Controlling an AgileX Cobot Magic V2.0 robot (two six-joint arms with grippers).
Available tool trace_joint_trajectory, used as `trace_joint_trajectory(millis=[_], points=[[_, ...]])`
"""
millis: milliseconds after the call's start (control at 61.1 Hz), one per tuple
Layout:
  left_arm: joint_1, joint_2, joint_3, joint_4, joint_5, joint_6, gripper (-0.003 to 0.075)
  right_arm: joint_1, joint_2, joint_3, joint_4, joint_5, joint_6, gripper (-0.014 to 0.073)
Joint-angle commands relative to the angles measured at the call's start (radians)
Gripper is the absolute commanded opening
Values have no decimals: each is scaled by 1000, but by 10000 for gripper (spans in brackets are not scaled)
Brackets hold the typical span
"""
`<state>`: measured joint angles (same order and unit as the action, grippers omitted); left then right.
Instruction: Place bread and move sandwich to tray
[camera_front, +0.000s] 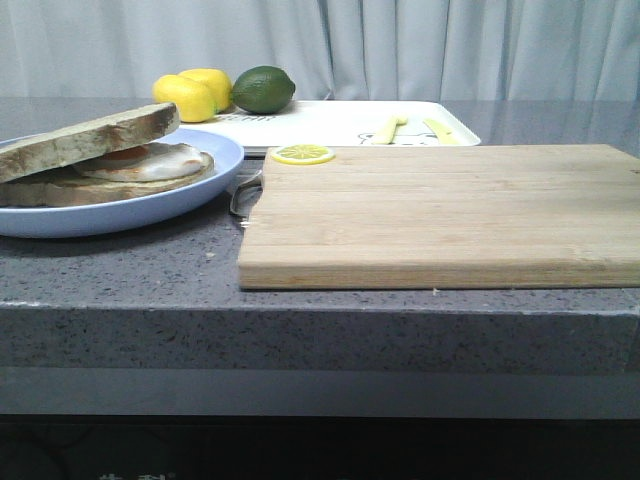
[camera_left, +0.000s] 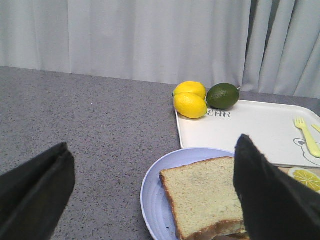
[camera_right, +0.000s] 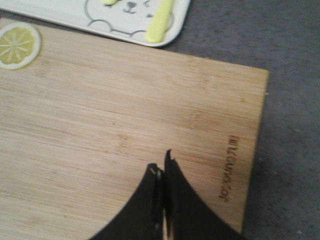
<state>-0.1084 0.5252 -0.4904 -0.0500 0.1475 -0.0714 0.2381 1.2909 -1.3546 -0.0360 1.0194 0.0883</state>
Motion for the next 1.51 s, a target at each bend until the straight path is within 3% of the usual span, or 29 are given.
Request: trace_joint_trajectory(millis=[0, 409, 590, 1081, 1491], points=[[-5, 8, -30, -4, -87, -1, 620, -5, -126, 72, -43, -111, 30, -61], [-5, 10, -30, -4, -80, -1, 620, -5, -682, 748, -27, -585, 30, -61], [-5, 90, -95, -4, 22, -1, 619, -5, -866, 914, -27, -737, 30, -61], [14, 781, -604, 58, 550, -3, 619, -5, -918, 946, -27, -758, 30, -61], [32, 934, -649, 56, 574, -7, 619, -5, -918, 946, -25, -757, 30, -61]])
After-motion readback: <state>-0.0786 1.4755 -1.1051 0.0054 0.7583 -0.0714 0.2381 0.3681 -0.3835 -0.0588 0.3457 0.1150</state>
